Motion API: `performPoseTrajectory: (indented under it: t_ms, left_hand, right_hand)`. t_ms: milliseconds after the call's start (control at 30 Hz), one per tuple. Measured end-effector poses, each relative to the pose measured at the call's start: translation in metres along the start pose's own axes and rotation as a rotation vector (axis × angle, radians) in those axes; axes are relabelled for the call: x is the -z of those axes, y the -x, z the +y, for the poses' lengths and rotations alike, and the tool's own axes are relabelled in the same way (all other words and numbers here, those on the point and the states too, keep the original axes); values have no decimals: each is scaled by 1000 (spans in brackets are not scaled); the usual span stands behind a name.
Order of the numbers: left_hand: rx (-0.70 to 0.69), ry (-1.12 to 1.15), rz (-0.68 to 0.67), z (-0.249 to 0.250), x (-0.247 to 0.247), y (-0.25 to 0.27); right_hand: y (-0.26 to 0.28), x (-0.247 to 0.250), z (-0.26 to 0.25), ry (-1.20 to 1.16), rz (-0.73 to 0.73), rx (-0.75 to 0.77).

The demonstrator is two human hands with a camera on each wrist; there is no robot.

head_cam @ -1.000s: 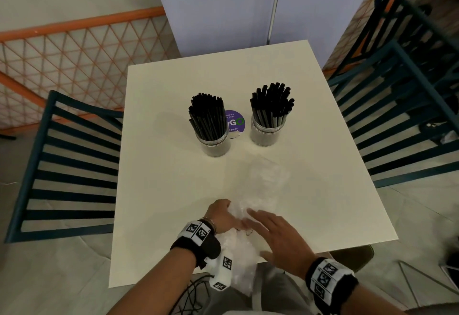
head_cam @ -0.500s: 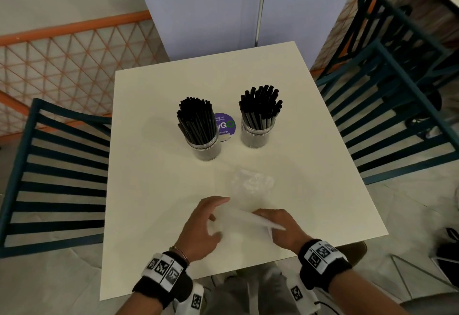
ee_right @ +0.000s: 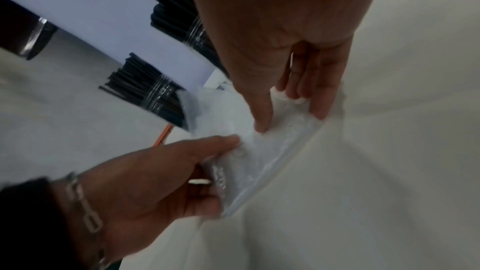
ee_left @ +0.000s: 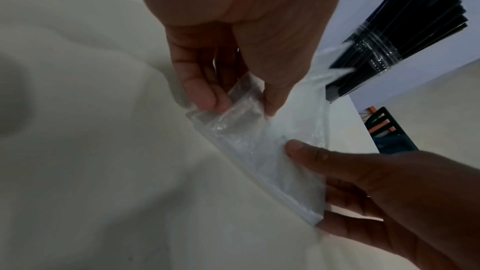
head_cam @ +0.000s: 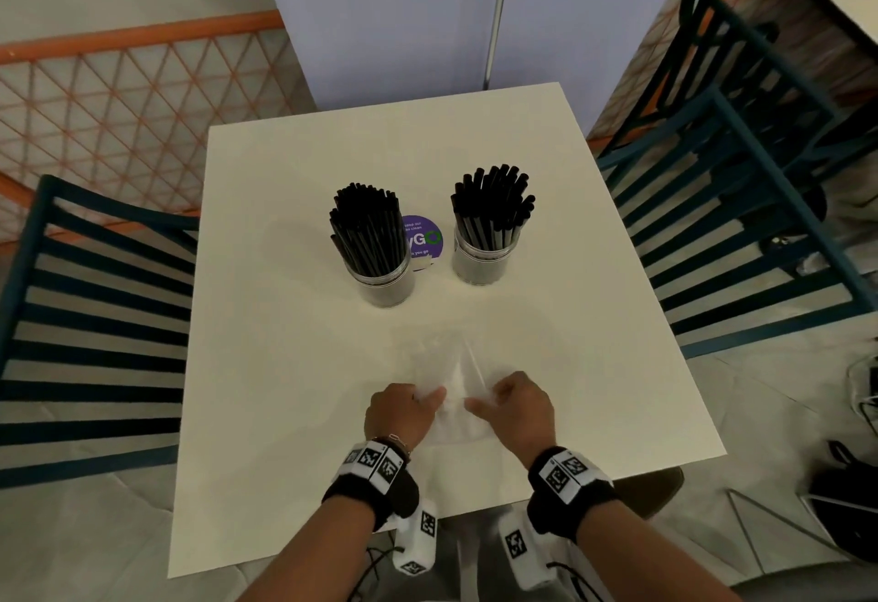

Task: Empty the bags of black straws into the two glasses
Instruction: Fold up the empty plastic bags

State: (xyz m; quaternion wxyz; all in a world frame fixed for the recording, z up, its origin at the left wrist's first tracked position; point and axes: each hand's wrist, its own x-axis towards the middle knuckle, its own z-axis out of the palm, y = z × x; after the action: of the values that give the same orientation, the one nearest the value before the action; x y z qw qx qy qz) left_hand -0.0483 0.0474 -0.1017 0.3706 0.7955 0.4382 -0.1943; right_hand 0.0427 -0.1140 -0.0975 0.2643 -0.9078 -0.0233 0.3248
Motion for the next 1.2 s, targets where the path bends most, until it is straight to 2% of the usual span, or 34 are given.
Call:
performPoseTrajectory:
  t_ms: [167, 267, 333, 400, 467, 533, 567, 633, 667, 767, 800, 867, 900, 933, 1000, 1067, 1133, 1200]
  left_hand:
    - [32, 52, -18, -5, 1, 3]
    - [76, 221, -42, -6, 5, 5]
    - [53, 322, -29, -10, 7, 10]
    - [-71, 321, 46, -19, 13, 19]
    - [-334, 253, 97, -35, 25, 28]
    - [-621, -39, 60, -45, 34, 38]
    - [-721, -210, 24, -45, 36, 42]
    - [-853, -386, 4, -46, 25, 41]
    - [-875, -363, 21, -44, 19, 39]
    - [-827, -92, 213, -41, 12, 23]
    - [-791, -57, 276, -38, 12, 19]
    - [-683, -36, 311, -30, 20, 18]
    - [-627, 0, 273, -25, 25, 18]
    - [-585, 21, 221, -20, 31, 18]
    - [-570, -2, 77, -14, 39, 15]
    - [-533, 0, -14, -13, 41, 8]
    - [-443, 60, -20, -13, 44, 5]
    - [-356, 123, 35, -11, 49, 7]
  right_hand:
    - [10, -14, -20, 39, 21, -24]
    - [-3, -7, -26, 20, -131, -145]
    - [-10, 4, -26, -119, -267, -176]
    - [-12, 18, -28, -243, -378, -216]
    - [-14, 32, -30, -312, -440, -281]
    - [-17, 41, -31, -345, -489, -339]
    - [-16, 44, -31, -357, -515, -357]
    - [-10, 46, -34, -368, -573, -342]
    - [-6, 48, -34, -381, -607, -331]
    - [1, 48, -34, -444, -621, -312]
    - [0, 48, -30, -453, -557, -273]
    - [-1, 45, -18, -478, -320, -103]
    - [0, 46, -12, -456, -195, 21]
    - [2, 46, -6, -413, -130, 169]
    - [2, 45, 2, -210, -178, 414]
    - [-1, 45, 0, -20, -290, 489]
    - [-1, 47, -6, -45, -428, 401]
    - [3, 50, -8, -139, -501, 292]
